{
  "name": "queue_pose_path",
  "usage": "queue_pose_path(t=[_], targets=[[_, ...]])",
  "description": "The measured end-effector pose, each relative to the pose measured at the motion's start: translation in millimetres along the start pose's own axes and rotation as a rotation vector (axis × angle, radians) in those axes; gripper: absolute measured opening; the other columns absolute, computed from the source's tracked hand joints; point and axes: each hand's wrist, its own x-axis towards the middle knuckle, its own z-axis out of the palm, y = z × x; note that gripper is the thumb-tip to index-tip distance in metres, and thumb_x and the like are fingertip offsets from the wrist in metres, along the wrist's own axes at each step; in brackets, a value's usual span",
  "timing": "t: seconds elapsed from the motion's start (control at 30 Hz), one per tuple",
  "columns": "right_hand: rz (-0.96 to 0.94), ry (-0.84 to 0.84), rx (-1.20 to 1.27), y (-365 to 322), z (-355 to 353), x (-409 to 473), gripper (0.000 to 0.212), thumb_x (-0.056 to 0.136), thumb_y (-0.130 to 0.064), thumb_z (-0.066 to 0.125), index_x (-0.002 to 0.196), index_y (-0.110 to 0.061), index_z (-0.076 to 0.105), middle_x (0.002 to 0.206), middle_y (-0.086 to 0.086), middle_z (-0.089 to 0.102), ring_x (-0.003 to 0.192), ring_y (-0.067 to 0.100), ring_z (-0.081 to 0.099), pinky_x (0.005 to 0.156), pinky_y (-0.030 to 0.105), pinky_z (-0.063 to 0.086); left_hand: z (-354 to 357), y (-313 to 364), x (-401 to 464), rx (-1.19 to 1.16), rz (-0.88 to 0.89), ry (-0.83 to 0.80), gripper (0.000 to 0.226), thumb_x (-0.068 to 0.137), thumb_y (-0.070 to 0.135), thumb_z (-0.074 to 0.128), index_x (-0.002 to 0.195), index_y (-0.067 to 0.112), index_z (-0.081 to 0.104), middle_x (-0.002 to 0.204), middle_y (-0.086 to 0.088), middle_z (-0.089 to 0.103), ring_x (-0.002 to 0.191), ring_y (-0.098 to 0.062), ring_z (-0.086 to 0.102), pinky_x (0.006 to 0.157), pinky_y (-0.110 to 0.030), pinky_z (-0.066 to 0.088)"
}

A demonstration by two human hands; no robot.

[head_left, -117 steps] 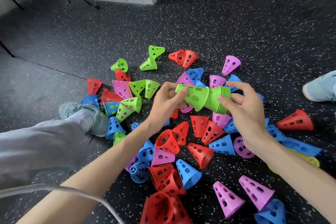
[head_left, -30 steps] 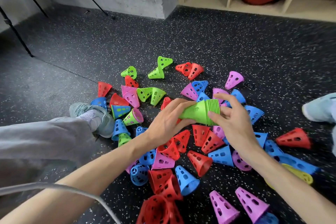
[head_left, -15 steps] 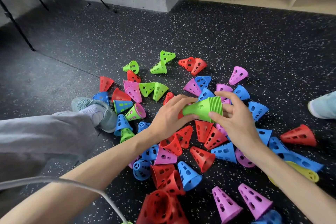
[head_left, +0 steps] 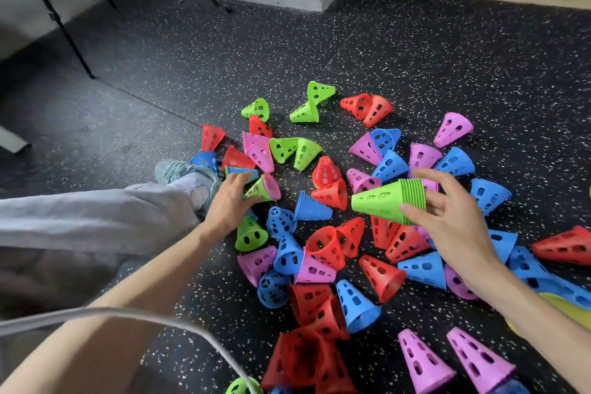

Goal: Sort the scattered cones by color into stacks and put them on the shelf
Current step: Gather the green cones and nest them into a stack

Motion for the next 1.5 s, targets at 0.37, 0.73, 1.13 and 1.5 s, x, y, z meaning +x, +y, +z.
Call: queue_pose_path(t=[0.37, 0.73, 1.13, 1.5], targets=[[0.035, -0.005, -0.003, 6.3, -0.3, -0.4, 0.052, 0.089, -0.008, 0.075, 0.129, -0.035, 0.057, 0.101, -0.011, 0.077, 0.091, 0.0, 0.073, 0.082, 0.027, 0.056, 12.8, 13.0, 20.0, 0.169, 0.035, -0.234, 0.082, 0.089, 0.035, 0.077, 0.154, 0.019, 0.029, 0.137, -0.016, 0.057, 0.121, -0.037, 0.059, 0.095, -0.054, 0.051], [0.058, -0.018, -0.059, 9.6, 5.7, 2.5, 0.055, 0.088, -0.011, 0.076, 0.133, -0.034, 0.056, 0.111, -0.007, 0.075, 0.098, 0.006, 0.073, 0.091, 0.035, 0.057, 10.9, 22.3, 7.8, 0.057, 0.078, -0.212, 0.067, 0.093, 0.027, 0.073, 0.15, 0.012, 0.042, 0.121, -0.013, 0.053, 0.102, -0.027, 0.057, 0.093, -0.04, 0.05], [0.011, -0.025, -0.033, -4.2, 4.8, -3.0, 0.053, 0.09, -0.012, 0.074, 0.133, -0.036, 0.054, 0.098, -0.017, 0.076, 0.09, -0.002, 0.072, 0.08, 0.026, 0.056, -36.3, 54.5, 15.0, 0.068, 0.152, -0.116, 0.053, 0.086, 0.028, 0.079, 0.134, 0.009, 0.065, 0.118, -0.01, 0.074, 0.1, -0.022, 0.059, 0.09, -0.024, 0.033], [-0.087, 0.035, 0.03, -19.3, -1.9, -3.6, 0.048, 0.092, -0.013, 0.074, 0.123, -0.043, 0.053, 0.102, -0.011, 0.077, 0.092, 0.003, 0.074, 0.087, 0.032, 0.058, -72.5, 110.8, 17.5, 0.078, 0.382, -0.098, 0.053, 0.092, 0.033, 0.072, 0.14, 0.015, 0.06, 0.133, -0.01, 0.067, 0.124, -0.025, 0.054, 0.105, -0.035, 0.039]])
